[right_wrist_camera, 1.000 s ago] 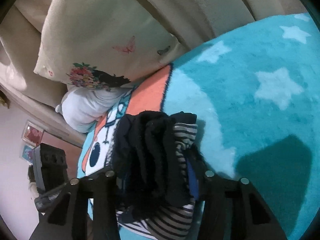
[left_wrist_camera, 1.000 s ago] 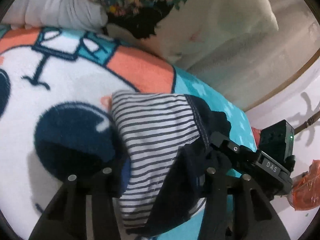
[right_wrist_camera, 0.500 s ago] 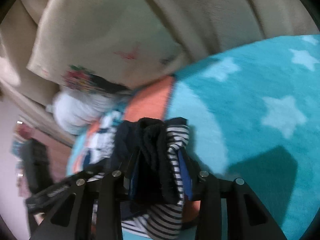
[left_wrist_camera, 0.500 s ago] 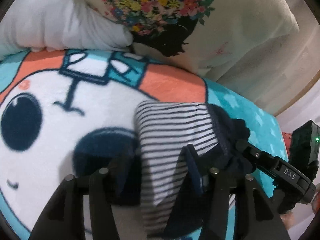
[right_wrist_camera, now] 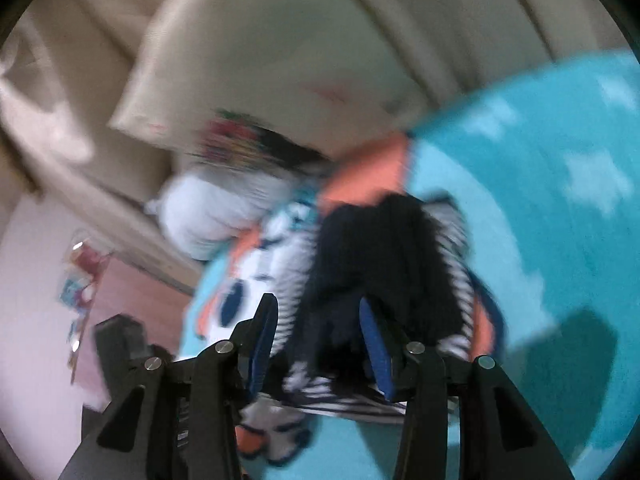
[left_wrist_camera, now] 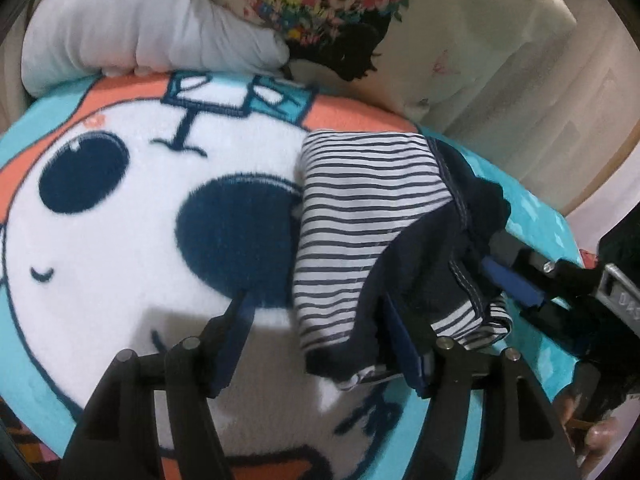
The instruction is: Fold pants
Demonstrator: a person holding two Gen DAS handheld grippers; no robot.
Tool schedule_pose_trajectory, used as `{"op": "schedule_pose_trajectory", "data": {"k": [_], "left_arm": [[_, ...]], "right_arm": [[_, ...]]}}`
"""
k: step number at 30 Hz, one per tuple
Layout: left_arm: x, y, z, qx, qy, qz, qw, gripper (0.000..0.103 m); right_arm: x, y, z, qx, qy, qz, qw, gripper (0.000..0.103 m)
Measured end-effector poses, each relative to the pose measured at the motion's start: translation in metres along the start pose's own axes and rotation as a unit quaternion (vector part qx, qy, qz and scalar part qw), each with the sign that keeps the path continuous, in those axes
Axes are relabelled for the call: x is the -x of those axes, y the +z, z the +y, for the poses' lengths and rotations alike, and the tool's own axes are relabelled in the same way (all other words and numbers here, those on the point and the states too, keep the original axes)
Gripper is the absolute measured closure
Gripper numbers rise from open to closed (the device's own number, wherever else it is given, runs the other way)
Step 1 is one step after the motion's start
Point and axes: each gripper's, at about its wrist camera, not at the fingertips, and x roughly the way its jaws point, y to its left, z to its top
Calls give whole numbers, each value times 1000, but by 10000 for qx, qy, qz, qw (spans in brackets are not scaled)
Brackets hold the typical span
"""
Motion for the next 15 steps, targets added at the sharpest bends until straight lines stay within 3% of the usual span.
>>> {"op": "schedule_pose_trajectory", "data": {"k": [2, 5, 7, 8, 15], "left_arm": [[4, -2, -3, -85, 48, -81, 9999, 35], [11, -5, -6, -157, 160, -235, 9995, 32], [17, -8, -8, -230, 277, -360, 9987, 30], [21, -10, -10, -269, 375, -452, 9979, 28], [45, -19, -12, -505, 963, -984, 9892, 23]], "right_arm": [[7, -7, -5, -89, 37, -140, 9999, 59], [21, -11, 3, 164, -347, -371, 9986, 58], [28, -14, 12, 386, -673, -546, 9955, 41], [32, -16, 15, 484, -775, -622, 9939, 40], [38, -27, 20, 793, -1303, -729, 9856, 39]]}}
